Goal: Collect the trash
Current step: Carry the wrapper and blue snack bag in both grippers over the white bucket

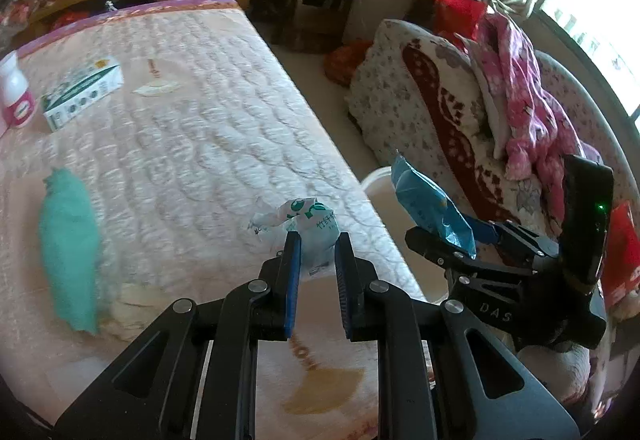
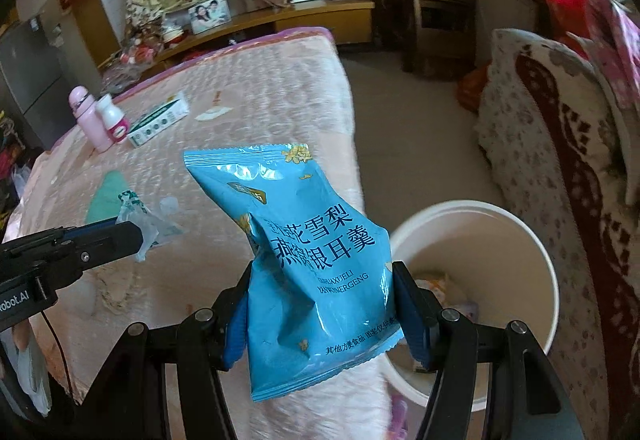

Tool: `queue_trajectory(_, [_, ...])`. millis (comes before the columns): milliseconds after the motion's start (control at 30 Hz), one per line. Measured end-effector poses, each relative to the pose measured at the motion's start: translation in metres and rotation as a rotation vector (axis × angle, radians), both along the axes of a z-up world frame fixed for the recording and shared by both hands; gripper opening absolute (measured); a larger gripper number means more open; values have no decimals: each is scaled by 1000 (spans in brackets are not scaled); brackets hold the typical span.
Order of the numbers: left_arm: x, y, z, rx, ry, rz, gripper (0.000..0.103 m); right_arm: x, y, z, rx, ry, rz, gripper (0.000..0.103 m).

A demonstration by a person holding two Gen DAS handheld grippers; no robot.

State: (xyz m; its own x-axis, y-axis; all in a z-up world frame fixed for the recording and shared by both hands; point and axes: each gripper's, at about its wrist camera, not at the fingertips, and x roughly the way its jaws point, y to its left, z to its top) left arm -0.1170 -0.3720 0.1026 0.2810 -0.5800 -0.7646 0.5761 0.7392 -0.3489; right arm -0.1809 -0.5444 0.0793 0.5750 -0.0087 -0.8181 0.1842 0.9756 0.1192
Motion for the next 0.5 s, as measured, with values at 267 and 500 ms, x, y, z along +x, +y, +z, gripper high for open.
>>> queue_trajectory(267, [-14,-41,-4,3,4,-76,14,-27,-46,-12,10,24,-92,61])
queue_trajectory(500, [-27,-81,-14,5,29,-139,14,-46,-82,-23,15,52,-164,61])
